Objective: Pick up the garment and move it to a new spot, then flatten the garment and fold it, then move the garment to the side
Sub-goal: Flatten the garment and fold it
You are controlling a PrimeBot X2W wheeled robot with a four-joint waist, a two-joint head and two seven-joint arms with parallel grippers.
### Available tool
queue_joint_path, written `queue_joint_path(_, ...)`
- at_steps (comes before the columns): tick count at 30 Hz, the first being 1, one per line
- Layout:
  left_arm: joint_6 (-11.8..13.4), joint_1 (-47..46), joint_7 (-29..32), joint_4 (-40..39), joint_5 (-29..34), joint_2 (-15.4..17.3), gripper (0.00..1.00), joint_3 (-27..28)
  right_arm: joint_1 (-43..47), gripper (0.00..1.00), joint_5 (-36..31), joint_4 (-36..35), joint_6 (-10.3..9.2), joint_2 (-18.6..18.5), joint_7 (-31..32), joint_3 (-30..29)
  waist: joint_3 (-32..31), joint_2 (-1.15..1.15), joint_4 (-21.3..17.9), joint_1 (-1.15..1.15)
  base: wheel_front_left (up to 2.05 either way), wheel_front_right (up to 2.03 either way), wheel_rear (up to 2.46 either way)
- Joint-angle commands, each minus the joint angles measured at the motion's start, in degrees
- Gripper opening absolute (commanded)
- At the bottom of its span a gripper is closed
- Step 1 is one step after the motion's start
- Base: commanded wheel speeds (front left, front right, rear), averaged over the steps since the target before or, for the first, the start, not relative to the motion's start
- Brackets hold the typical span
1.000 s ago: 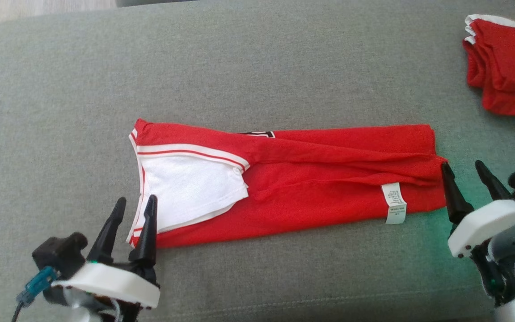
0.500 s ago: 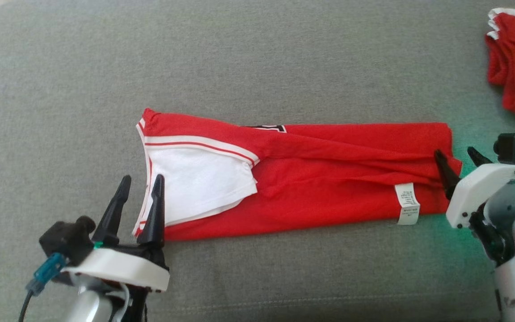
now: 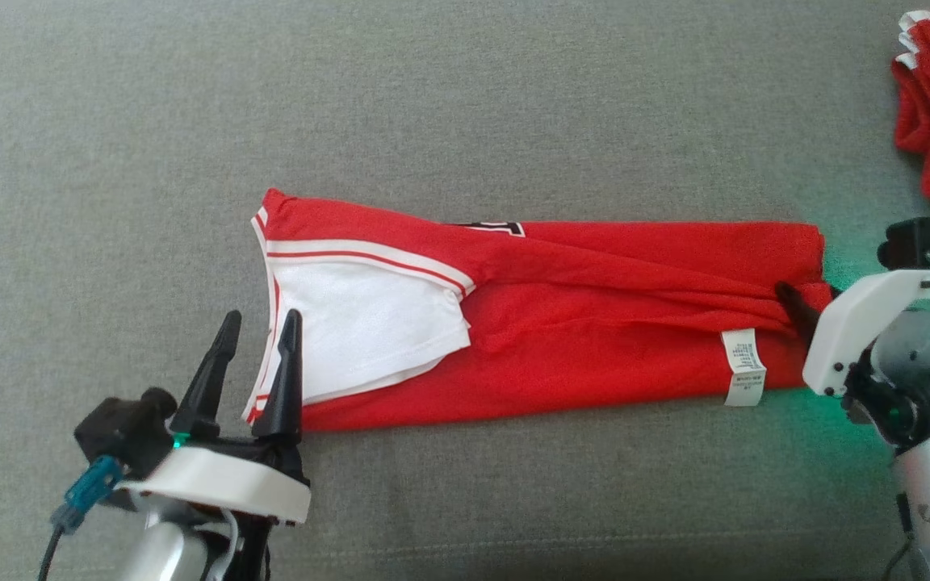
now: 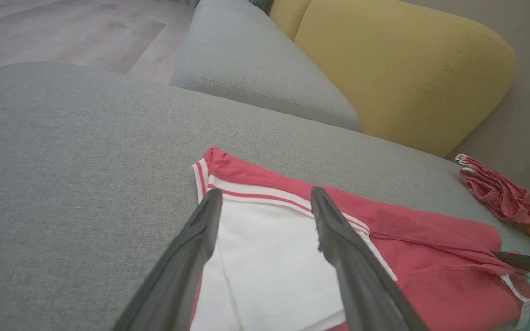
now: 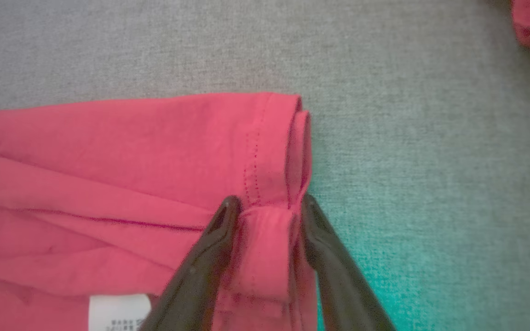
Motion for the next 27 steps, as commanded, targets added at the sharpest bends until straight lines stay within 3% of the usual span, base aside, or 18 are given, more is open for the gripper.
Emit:
queue_joint_path(1,-0.18,-1.94,-0.68,-1.53,0.76,0.25,1.00,2.63,-0.23,0.31,0.56,-0.49,0.37,-1.00,0.83,1.83,-0.12,0.00,-0.06,0.00,0.00,0.00,0.00)
queue_joint_path(4,-0.31,-1.61,-0.69,-1.22,0.88,0.16,1.00,2.75,-0.07,0.00,1.68,-0.24,0.37,-1.11,0.25,2.30,-0.70,0.00,-0.27,0.00,0.00,0.00,0.00)
queue_joint_path(11,-0.36,-0.79,-0.69,-0.79,1.42,0.48,1.00,2.72,0.00,0.00,3.65,-1.79,0.37,-2.44,-3.53,2.21,-3.26,0.00,-1.65,0.00,0.00,0.00,0.00)
queue_joint_path(20,0.41,-0.77,-0.70,-1.49,2.80,1.13,1.00,3.28,1.18,0.00,4.28,-4.69,0.37,-7.00,-4.10,-2.00,-5.42,0.00,-3.97,0.00,0.00,0.00,0.00)
queue_joint_path(27,0.51,-0.40,-0.70,-1.00,3.22,0.93,1.00,3.37,3.27,0.00,6.04,-9.63,0.37,-4.53,-3.28,1.01,-6.60,0.00,-5.19,0.00,0.00,0.00,0.00)
